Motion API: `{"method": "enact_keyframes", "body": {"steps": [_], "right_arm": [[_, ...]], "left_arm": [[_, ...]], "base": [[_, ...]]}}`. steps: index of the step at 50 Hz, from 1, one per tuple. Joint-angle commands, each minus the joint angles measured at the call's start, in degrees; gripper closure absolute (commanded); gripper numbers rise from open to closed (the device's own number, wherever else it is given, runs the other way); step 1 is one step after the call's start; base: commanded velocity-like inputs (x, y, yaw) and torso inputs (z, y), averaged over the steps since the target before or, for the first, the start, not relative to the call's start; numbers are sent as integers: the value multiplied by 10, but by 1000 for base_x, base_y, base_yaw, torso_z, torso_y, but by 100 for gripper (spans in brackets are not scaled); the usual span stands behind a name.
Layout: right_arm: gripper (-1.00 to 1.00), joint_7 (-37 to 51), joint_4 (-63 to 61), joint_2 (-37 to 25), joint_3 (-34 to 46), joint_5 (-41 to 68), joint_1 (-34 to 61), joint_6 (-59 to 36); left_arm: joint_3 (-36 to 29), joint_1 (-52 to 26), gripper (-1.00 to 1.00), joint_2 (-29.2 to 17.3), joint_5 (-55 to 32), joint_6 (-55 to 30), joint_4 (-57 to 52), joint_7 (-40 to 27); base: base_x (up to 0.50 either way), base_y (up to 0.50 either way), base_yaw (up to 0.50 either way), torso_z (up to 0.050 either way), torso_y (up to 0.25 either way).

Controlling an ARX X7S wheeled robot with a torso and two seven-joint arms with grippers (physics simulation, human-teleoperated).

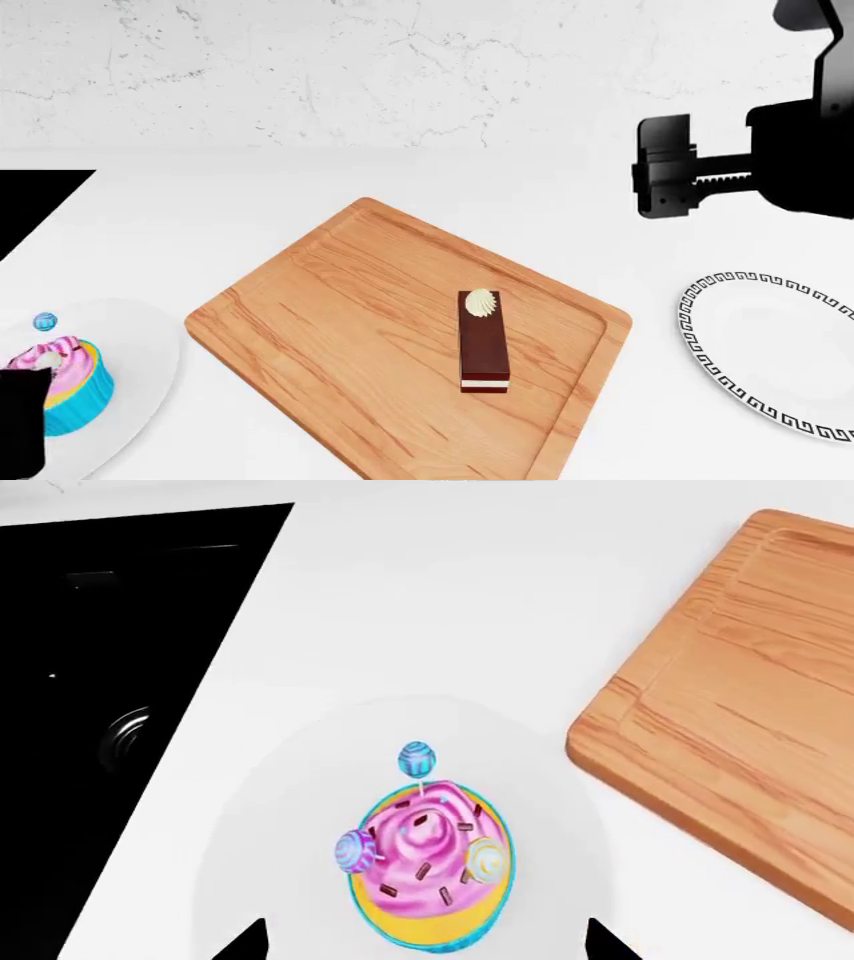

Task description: Move the dessert items from the plate to the tray.

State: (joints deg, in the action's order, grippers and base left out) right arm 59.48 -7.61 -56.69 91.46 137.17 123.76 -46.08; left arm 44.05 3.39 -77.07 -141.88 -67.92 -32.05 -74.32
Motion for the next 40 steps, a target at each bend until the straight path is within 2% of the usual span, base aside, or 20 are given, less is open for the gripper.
{"method": "enact_keyframes", "body": {"steps": [1, 11, 30, 40], "right_arm": [[-100, 2, -8, -6, -5, -2, -9, 4], [-100, 4, -8, -5, -6, -5, -17, 6], [-100, 7, -4, -5, -11, -5, -18, -2], [-100, 9, -6, -8, -15, -3, -20, -3]], "left_arm": [[-16, 13, -100, 9, 49, 27, -10, 34], [-90, -1, -100, 1, 109, 67, -23, 86], [-116, -5, -100, 3, 136, 82, -23, 97], [-153, -13, -100, 11, 168, 98, -18, 122]], "base": [[0, 0, 0, 0, 0], [0, 0, 0, 0, 0], [0, 0, 0, 0, 0], [0, 0, 0, 0, 0]]}}
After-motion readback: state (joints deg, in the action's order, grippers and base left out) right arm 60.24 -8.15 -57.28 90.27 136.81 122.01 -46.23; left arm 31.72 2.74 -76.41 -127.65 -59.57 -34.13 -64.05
